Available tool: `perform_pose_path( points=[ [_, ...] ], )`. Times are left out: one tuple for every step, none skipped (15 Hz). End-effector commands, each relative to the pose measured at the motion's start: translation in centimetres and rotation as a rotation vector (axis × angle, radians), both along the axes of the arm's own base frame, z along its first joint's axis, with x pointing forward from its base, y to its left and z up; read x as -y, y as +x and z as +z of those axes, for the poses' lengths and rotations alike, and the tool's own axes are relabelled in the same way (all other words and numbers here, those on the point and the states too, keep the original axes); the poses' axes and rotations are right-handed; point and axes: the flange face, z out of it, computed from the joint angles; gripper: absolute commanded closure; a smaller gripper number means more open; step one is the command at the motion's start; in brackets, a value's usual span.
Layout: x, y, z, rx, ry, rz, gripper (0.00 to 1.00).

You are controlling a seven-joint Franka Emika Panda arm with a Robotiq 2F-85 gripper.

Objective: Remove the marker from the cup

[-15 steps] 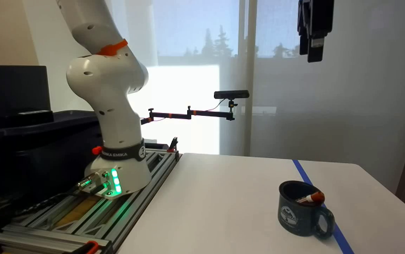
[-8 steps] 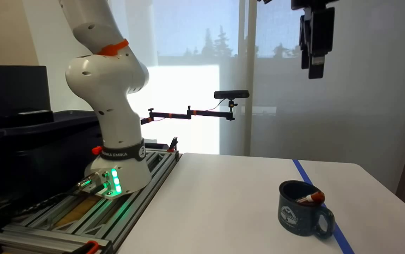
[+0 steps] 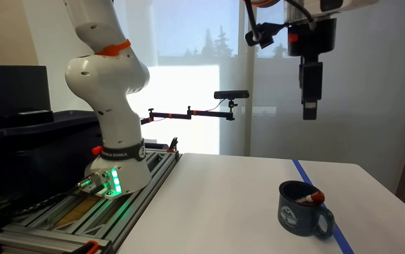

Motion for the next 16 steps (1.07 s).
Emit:
perform_pose_path(
  points=[
    [-0.7,-0.4,-2.5,0.031,-0.028,-0.062,0.0],
    [-0.8,-0.3,-3.2,0.034,-0.031,-0.081,0.0],
    [-1.0,-0.3,-4.0,0.038,-0.036,-0.1,0.0],
    [-1.2,-0.2,-4.8,0.038,-0.042,-0.12,0.0],
    [-1.3,-0.2,-5.4,0.043,-0.048,-0.14,0.0],
    [-1.4,-0.2,-6.3,0.041,-0.053,-0.163,0.0],
    [-1.5,-0.1,-6.9,0.043,-0.058,-0.18,0.0],
    [-1.6,-0.1,-7.6,0.046,-0.066,-0.194,0.0],
    [-1.7,-0.1,-8.3,0.04,-0.072,-0.207,0.0],
    [-1.7,0.0,-9.0,0.033,-0.079,-0.217,0.0],
    [-1.7,0.1,-9.7,0.027,-0.083,-0.227,0.0],
    [-1.7,0.1,-10.3,0.01,-0.084,-0.235,0.0],
    [-1.7,0.2,-11.0,-0.004,-0.08,-0.238,0.0],
    [-1.8,0.3,-11.5,-0.014,-0.072,-0.24,0.0],
    [-1.8,0.5,-12.1,-0.022,-0.065,-0.242,0.0],
    [-1.8,0.7,-12.6,-0.022,-0.064,-0.237,0.0]
  ],
)
